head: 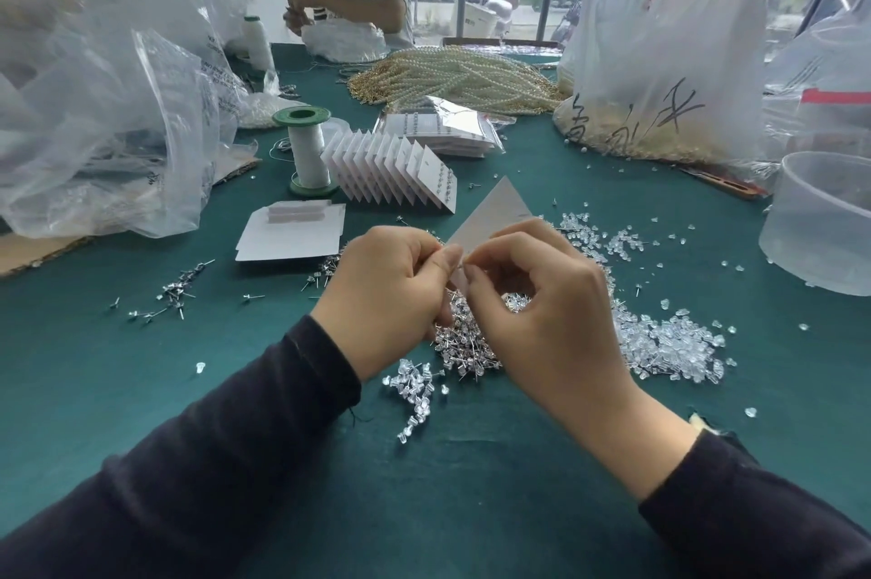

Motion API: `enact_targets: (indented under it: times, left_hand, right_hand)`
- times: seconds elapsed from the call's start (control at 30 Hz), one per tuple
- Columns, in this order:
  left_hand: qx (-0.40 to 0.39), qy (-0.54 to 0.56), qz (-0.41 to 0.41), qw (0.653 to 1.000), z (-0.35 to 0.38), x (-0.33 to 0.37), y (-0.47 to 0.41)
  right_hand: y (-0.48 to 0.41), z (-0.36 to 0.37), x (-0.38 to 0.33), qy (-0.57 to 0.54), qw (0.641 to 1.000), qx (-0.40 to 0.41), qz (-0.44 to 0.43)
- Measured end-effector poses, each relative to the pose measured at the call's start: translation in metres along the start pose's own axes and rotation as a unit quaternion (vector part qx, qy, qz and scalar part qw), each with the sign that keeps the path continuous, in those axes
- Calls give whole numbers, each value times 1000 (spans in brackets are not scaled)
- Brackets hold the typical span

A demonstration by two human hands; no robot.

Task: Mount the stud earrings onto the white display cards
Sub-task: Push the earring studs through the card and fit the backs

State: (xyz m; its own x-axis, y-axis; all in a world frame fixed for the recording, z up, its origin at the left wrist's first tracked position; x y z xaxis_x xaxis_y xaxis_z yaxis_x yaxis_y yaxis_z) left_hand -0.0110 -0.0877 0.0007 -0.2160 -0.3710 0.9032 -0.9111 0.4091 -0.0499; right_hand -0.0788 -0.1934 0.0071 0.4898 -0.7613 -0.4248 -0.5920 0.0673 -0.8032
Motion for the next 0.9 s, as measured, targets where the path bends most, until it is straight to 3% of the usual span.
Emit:
enact_targets:
  times: [0.27, 0.4, 0.47, 0.57, 0.7, 0.9]
  left_hand:
    - [0, -27, 6, 1000, -1, -2, 0]
    - [-97, 19, -8, 995, -9, 6, -4]
    - [-108, 21, -33, 993, -27, 2, -10]
    - [-25, -152, -60, 986, -64, -13, -21]
    - [-117, -323, -132, 930, -67, -34, -19]
    - [-90, -355, -88, 926, -58, -30, -22]
  right_hand:
    - [1, 6, -2, -2, 1000, -24, 8]
    - [-3, 1, -7, -6, 1000, -12, -15]
    - [-6, -8, -9, -13, 999, 16, -26]
    - [-9, -25, -7, -34, 997, 69, -15]
    - [-13, -43, 3, -60, 989, 132, 28]
    - [-13, -45, 11, -110, 981, 144, 75]
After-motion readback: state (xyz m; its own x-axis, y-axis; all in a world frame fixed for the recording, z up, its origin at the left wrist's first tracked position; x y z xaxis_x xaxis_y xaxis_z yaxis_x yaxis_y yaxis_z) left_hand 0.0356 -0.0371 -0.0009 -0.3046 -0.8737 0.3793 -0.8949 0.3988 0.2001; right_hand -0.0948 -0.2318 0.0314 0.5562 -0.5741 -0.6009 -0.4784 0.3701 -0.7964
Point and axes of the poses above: each hand's wrist, its own y-axis away from the middle knuckle, its own z-axis out of the palm, x = y × z, the point moved 5 cm from there along -y, towards the middle knuckle, and after that the axes turned 12 degrees about -z, right-handed, at the moved point
